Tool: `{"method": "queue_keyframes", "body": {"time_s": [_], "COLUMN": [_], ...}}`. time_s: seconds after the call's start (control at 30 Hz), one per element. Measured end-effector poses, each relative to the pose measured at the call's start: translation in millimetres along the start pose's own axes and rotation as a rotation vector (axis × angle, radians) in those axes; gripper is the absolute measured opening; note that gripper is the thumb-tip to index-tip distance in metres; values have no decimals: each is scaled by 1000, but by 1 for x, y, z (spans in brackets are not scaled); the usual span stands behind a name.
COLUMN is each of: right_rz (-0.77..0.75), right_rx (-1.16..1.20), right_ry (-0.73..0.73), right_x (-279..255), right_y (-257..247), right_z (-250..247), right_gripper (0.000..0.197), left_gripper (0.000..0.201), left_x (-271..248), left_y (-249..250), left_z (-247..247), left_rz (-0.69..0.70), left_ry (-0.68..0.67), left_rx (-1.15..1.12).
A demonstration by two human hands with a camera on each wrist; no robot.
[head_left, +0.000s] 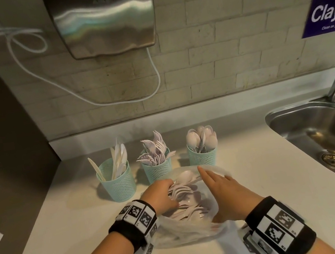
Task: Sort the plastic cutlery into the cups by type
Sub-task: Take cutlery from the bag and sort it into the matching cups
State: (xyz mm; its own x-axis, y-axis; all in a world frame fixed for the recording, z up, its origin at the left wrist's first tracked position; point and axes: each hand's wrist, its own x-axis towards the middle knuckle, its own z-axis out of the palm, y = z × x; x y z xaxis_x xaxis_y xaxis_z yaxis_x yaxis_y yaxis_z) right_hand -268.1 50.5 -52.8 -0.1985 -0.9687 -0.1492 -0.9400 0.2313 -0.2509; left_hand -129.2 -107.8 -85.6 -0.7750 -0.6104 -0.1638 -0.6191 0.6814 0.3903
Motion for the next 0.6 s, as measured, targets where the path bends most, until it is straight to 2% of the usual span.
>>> {"method": "queue_keyframes", "body": {"time_s": [0.13,0.3,0.43,0.6], "right_rz": [12,29,27,16], "right_rx": [-45,-73,-54,-24], "right_ry": [-57,-119,-121,-72], "right_x": [-1,-2,-6,-7], "right_y": [0,1,3,4], "right_z": [2,3,3,0], "right_gripper": [125,123,122,123], "left_gripper": [40,38,27,31], "left_x": [-5,-3,-4,-6], "left_y": [3,11,11,0], "left_z": [14,15,10,3], "left_rz": [29,-9,-39,-32], "left_ry": [-75,-124,-138,-107], "left_rx": [145,172,128,-23]}}
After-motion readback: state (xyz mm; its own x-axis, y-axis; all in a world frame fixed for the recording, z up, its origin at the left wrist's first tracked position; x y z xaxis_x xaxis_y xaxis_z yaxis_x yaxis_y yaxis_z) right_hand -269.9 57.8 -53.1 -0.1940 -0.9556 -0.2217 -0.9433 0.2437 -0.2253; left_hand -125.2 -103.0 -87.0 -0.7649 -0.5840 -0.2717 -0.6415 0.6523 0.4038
